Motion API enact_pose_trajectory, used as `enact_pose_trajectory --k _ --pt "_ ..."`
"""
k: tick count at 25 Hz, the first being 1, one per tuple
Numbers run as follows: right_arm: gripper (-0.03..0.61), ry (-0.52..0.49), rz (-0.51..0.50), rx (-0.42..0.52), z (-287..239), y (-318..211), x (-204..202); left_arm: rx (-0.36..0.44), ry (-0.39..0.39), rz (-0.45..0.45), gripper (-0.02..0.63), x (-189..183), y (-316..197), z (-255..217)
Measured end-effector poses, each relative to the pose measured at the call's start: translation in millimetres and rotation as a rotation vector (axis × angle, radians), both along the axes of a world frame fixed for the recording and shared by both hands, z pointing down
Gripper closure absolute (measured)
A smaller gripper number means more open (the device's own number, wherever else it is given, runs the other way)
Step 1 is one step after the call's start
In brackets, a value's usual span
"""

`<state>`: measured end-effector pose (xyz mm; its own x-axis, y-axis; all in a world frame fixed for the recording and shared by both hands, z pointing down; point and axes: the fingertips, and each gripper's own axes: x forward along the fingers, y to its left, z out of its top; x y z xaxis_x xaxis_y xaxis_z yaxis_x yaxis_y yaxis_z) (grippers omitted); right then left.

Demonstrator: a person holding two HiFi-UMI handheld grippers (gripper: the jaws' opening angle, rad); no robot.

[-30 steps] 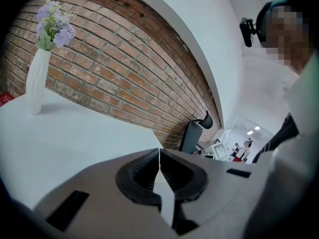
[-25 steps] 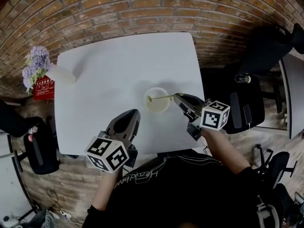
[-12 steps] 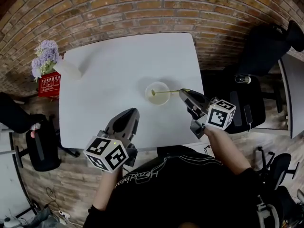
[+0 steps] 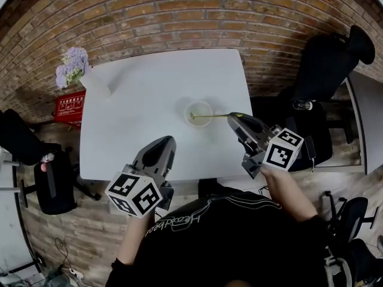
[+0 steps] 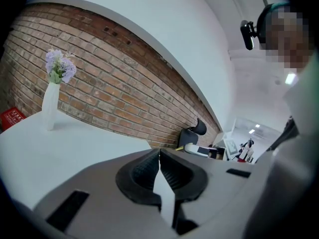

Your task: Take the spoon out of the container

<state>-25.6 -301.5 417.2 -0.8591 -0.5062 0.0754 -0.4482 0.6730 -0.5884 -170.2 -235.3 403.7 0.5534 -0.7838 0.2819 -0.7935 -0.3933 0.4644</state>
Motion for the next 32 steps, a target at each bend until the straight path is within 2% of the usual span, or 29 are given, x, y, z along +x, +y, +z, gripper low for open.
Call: enact_pose_trajectory --k 12,19,32 --pt "0.58 0.003 -0.073 0.108 -45.1 63.9 -10.8 0.079 -0.014 0.013 0.606 3.2 40.7 -33.6" --pt "0.578 0.002 -0.08 0.113 -48.9 84.1 -9.4 0.09 -0.02 0.027 0.606 7.4 56.5 -40.6" --pt "0.58 0.009 -0.052 0.128 -51.2 90.3 -4.1 0.093 -0.029 0.058 0.606 16.2 64.5 -44.0"
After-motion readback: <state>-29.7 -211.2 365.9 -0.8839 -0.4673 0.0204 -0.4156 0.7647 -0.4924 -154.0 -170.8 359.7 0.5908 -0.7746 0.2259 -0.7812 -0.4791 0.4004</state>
